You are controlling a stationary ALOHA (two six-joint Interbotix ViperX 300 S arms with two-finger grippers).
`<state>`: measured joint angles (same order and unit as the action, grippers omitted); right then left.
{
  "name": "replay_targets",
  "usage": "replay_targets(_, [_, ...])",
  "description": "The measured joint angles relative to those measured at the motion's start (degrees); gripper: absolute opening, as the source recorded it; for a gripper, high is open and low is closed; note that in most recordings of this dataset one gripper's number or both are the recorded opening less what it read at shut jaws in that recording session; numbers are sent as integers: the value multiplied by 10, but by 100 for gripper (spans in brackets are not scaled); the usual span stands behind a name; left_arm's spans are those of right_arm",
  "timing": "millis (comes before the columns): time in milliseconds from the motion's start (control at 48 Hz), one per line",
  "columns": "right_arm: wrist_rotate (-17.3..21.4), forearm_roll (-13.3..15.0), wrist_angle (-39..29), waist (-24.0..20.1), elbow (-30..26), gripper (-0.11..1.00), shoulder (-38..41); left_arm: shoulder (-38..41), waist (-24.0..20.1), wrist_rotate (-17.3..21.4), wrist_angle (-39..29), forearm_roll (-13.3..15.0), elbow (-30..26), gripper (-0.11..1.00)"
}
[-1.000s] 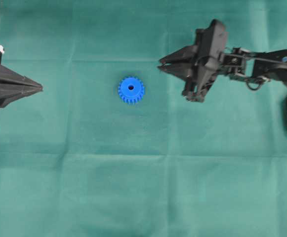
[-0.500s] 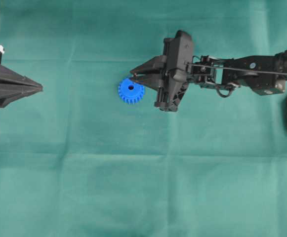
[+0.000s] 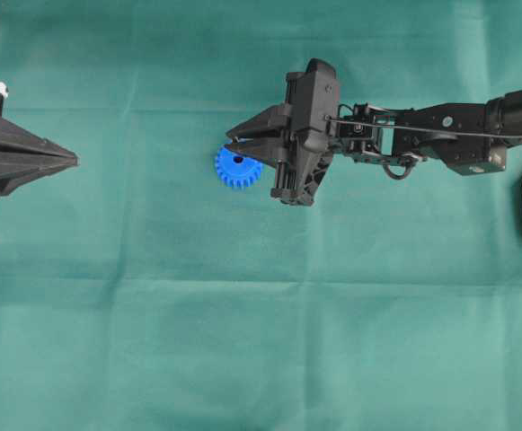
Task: Insert the shaft placed at a random location into the center hole of the small gear at another random location.
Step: 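Carry the held shaft left over the blue gear's center hole, then lower the shaft into the gear's center hole with the right gripper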
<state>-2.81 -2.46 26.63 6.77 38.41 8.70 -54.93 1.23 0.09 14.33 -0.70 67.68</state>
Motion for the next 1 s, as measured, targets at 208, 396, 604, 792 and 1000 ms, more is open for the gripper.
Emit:
replay_targets(208, [0, 0, 0, 0, -1, 13, 13, 0, 0, 0, 0, 0, 0, 0])
replay_targets(396, [0, 0, 0, 0, -1, 13, 27, 0, 0, 0, 1, -1, 0, 0])
replay_targets(604, [0, 0, 0, 0, -2, 13, 28, 0, 0, 0, 0, 0, 0, 0])
replay_targets(792, [0, 0, 0, 0, -2, 13, 30, 0, 0, 0, 0, 0, 0, 0])
replay_targets(1000, [1, 0, 4, -1, -3, 13, 43, 0, 0, 0, 0, -1, 0, 0])
